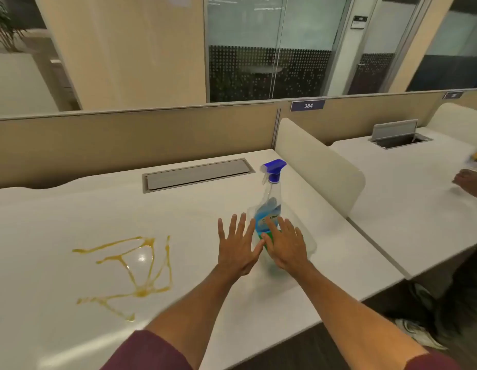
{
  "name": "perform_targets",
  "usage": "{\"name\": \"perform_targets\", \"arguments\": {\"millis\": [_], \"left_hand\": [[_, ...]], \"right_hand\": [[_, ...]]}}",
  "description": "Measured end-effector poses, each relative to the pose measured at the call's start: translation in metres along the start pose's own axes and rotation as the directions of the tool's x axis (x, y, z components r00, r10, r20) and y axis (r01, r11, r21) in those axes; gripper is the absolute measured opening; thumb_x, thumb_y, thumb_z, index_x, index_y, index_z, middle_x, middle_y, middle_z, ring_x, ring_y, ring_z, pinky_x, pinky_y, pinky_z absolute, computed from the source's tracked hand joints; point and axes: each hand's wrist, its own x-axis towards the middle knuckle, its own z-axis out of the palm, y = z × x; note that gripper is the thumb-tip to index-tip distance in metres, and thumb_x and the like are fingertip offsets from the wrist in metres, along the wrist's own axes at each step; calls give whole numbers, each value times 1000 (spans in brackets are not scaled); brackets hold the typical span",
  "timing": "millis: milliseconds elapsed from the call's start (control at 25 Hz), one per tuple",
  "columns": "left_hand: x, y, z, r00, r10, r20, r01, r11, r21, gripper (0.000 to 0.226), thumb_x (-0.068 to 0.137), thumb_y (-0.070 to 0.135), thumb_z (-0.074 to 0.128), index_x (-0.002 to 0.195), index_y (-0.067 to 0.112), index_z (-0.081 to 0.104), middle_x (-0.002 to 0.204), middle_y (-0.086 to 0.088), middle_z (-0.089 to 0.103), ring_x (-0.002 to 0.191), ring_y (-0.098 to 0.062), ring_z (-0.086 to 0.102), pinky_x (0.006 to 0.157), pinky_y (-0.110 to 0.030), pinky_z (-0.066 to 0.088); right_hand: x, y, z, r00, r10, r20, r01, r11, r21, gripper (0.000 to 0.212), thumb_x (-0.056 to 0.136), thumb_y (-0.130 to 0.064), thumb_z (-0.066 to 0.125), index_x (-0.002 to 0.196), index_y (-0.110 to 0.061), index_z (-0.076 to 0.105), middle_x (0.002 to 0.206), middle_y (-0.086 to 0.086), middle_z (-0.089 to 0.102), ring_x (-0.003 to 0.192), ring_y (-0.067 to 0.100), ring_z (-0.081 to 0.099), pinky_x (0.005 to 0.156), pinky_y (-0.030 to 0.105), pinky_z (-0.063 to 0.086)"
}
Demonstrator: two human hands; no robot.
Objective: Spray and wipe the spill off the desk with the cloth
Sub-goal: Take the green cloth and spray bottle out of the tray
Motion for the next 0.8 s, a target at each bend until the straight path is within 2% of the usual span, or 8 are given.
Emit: {"name": "perform_targets", "arguments": {"millis": [120,280,400,480,560,680,800], "left_hand": [[16,23,10,998,23,50,-24,1000,16,67,95,62,11,154,31,3,164,-3,0,151,-27,-6,109,-56,-27],[29,35,19,993,35,111,-37,999,17,58,99,54,18,152,30,21,164,-4,9,151,-27,0,109,-56,-26],[32,34,24,985,69,157,-62,997,-47,48,101,44,21,144,30,38,162,0,19,151,-20,2,109,-54,-27],[34,33,24,981,98,166,-80,991,-112,45,102,38,22,140,28,44,159,2,29,150,-18,12,111,-52,-25],[38,32,22,984,89,155,-58,979,-196,39,103,33,25,131,25,51,148,1,46,143,-18,31,114,-50,-21],[44,31,19,989,42,144,10,940,-340,29,101,22,35,121,21,56,132,0,60,128,-19,49,119,-47,-8],[48,26,19,990,35,134,22,918,-397,33,97,22,48,130,22,53,133,0,60,128,-17,50,120,-45,-3]], "right_hand": [[16,24,4,996,4,84,-5,1000,13,57,100,-50,24,153,-28,17,161,8,21,147,31,19,119,49,19],[35,41,14,980,-34,197,24,998,50,55,98,-49,39,146,-23,34,144,8,48,129,28,47,105,43,43],[43,44,19,963,-80,257,48,990,130,53,90,-55,53,131,-21,49,128,5,61,114,25,59,98,40,49],[45,44,19,957,-108,270,58,981,186,55,84,-56,61,125,-20,53,122,3,64,109,24,61,97,40,51],[47,44,21,952,-127,279,86,984,155,56,81,-52,67,125,-19,53,120,3,65,108,24,62,96,39,51],[53,49,22,973,-88,212,76,995,67,38,91,-33,59,125,-17,54,120,7,65,104,26,63,90,36,51],[58,57,17,984,-70,161,44,986,160,31,97,-26,49,124,-14,56,118,9,66,103,28,64,89,36,51]]}}
